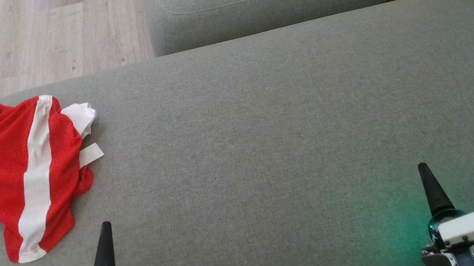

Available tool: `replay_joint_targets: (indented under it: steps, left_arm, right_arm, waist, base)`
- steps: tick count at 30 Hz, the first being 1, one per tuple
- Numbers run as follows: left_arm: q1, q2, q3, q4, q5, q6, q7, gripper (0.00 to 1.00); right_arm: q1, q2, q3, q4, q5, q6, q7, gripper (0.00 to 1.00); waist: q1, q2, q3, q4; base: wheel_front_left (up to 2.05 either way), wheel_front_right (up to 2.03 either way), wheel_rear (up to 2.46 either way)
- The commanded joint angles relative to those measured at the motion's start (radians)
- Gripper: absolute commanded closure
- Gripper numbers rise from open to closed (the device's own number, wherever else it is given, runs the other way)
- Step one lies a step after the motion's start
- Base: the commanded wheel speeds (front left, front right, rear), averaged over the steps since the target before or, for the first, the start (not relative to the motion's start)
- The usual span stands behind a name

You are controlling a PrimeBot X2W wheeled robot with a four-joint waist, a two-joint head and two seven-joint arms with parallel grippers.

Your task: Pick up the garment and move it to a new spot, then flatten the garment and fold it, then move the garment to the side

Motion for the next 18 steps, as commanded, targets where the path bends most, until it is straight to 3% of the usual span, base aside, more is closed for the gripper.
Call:
replay_joint_targets:
  steps: [1,18]
  left_arm:
    - [-0.031,0.010,0.000,-0.047,0.039,0.009,-0.011,0.00]
    - [-0.012,0.014,-0.020,-0.099,0.250,0.028,-0.061,0.00]
  right_arm:
    - [-0.056,-0.008,0.020,-0.040,-0.041,0.000,-0.017,0.00]
    - [-0.071,-0.014,0.105,-0.057,-0.249,0.000,-0.067,0.00]
  waist:
    - [0.0000,0.0000,-0.001,-0.001]
    - [0.0000,0.0000,-0.027,-0.012]
  base:
    - [0.00,0.00,0.00]
    - [0.00,0.00,0.00]
